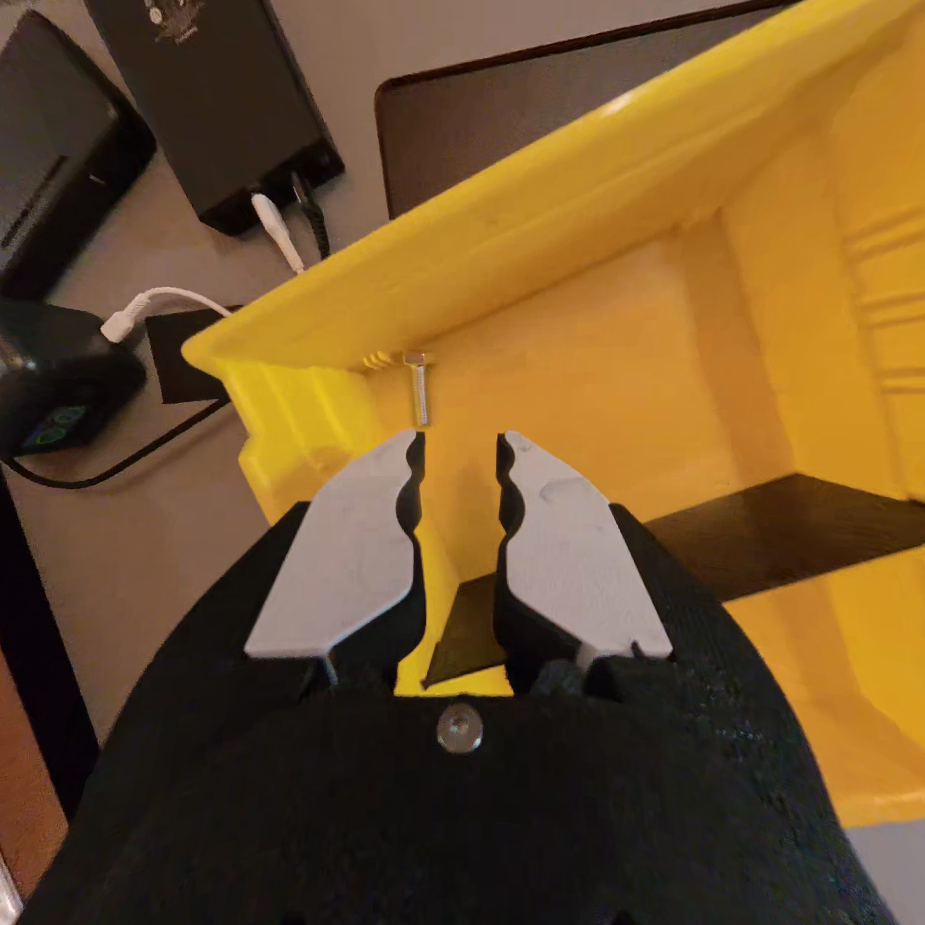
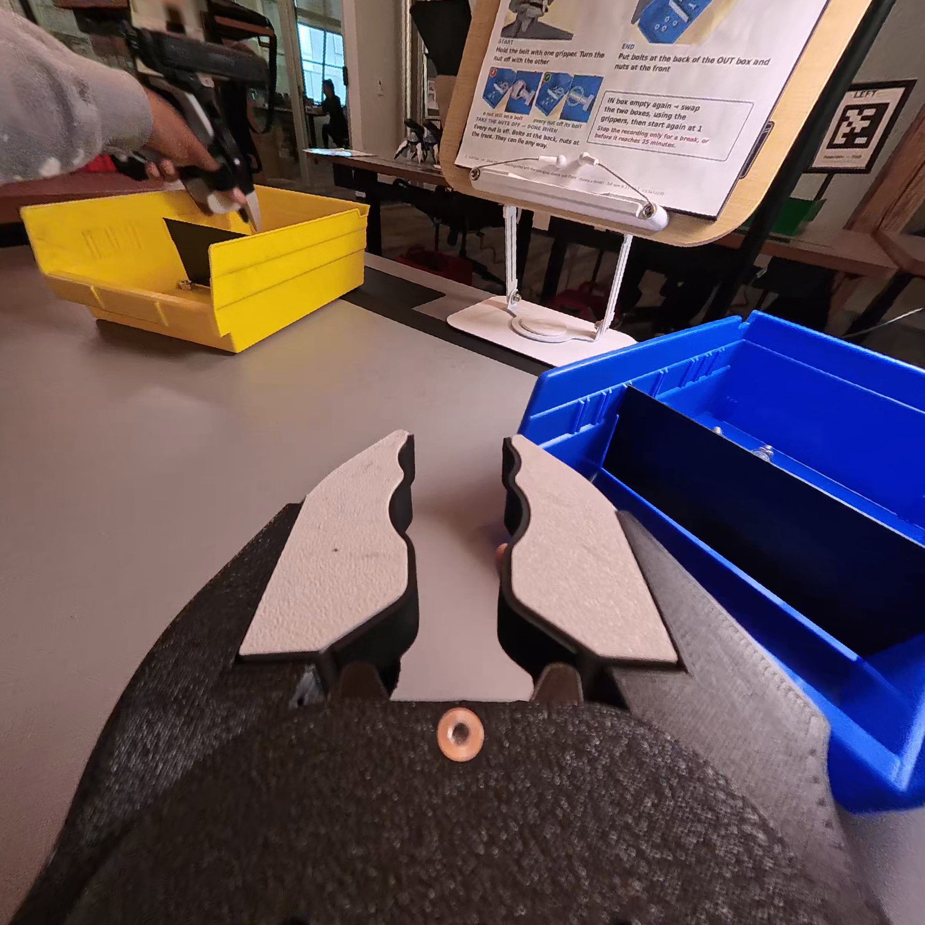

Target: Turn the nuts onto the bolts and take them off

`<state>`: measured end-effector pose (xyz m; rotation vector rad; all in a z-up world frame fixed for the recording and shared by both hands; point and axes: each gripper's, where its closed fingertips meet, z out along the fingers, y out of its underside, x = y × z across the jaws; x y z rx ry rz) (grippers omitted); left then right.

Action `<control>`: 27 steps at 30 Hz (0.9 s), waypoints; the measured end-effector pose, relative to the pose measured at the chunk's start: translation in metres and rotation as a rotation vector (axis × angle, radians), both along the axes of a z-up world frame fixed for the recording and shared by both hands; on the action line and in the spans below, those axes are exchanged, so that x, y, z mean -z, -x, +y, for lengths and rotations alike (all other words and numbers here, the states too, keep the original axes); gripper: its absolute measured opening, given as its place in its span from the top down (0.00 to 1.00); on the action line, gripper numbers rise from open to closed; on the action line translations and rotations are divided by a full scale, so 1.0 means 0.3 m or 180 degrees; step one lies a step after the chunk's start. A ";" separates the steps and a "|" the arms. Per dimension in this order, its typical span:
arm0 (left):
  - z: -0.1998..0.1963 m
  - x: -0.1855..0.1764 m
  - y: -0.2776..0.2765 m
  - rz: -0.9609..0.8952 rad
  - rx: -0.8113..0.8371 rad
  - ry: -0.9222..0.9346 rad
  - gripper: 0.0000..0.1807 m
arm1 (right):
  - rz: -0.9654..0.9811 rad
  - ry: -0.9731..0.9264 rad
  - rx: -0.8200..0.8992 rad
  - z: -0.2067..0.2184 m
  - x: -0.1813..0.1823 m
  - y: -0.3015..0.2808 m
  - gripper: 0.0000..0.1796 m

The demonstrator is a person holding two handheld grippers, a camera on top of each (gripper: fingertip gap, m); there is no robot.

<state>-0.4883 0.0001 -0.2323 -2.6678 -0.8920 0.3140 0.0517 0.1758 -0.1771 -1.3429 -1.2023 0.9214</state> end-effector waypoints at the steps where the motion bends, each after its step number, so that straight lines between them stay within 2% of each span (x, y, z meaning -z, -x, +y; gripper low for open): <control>1: 0.003 0.026 0.014 -0.0039 -0.0053 0.0089 0.85 | 0.0005 -0.0003 0.0009 0.003 0.000 -0.005 0.82; 6: 0.011 0.104 0.064 0.0041 -0.0170 0.0591 0.85 | 0.0036 0.0038 -0.0008 0.023 0.000 -0.009 0.82; 13: 0.008 0.167 0.088 0.0069 -0.0232 0.0943 0.85 | 0.0039 0.0173 -0.0139 0.029 0.015 -0.002 0.83; 18: 0.020 0.182 0.109 0.0070 -0.0323 0.0923 0.87 | 0.0055 0.0191 -0.0141 0.036 0.013 -0.011 0.83; 20: 0.026 0.192 0.104 -0.0069 -0.0324 0.0764 0.94 | 0.0067 0.0203 -0.0140 0.041 0.011 -0.013 0.84; 27: 0.055 0.180 0.055 -0.0053 -0.0002 0.0491 0.94 | 0.0065 0.0220 -0.0156 0.035 0.012 -0.007 0.85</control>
